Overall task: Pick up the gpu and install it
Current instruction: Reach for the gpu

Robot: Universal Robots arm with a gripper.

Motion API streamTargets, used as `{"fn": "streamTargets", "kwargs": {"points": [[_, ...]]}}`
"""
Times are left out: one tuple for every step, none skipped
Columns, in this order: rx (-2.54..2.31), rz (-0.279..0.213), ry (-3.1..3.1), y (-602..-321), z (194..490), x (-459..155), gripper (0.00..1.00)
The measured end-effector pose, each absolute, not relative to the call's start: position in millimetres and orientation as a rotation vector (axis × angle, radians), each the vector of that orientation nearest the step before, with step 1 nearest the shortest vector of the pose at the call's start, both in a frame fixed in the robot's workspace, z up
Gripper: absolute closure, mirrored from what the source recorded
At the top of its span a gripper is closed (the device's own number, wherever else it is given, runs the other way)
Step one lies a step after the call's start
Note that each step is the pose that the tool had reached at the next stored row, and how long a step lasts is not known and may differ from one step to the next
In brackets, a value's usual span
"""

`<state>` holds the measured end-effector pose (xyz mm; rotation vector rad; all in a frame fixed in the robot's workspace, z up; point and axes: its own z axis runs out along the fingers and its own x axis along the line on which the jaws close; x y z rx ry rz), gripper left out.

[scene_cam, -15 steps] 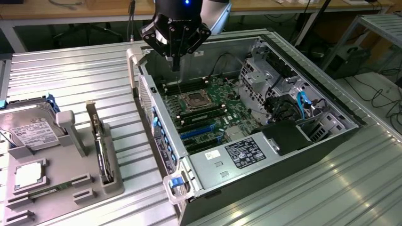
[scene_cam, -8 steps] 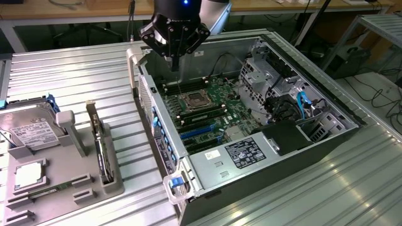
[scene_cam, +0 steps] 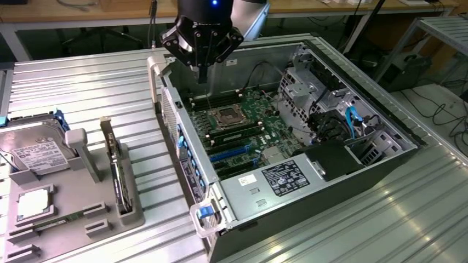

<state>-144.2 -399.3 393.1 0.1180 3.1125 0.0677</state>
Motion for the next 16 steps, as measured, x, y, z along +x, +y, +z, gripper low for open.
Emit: {"fn": "streamTargets", "kwargs": {"points": [[0.118,0.068,3.112,-399.3,393.0,-144.7,0.89],[0.118,0.068,3.112,-399.3,393.1,-145.1,0.89],[0.118,0.068,3.112,-399.3,393.0,-145.4,0.89],[0.118,0.068,3.112,-399.3,393.0,-145.7,0.89],[0.118,0.068,3.112,-399.3,393.0,-146.0,0.89],[0.118,0.068,3.113,-399.3,393.0,-146.4,0.89],[0.118,0.068,3.112,-399.3,393.0,-146.7,0.89],[0.118,0.068,3.113,-399.3,393.0,-147.1,0.89],[0.118,0.068,3.113,-399.3,393.0,-147.5,0.89],[0.118,0.068,3.113,-399.3,393.0,-147.8,0.89],[0.118,0.068,3.113,-399.3,393.0,-148.1,0.89],[0.118,0.068,3.113,-399.4,393.0,-148.4,0.89],[0.118,0.068,3.112,-399.4,393.0,-148.6,0.89],[0.118,0.068,3.113,-399.4,393.0,-148.9,0.89],[0.118,0.068,3.112,-399.4,392.9,-149.2,0.89],[0.118,0.068,3.112,-399.4,392.9,-149.5,0.89]]}}
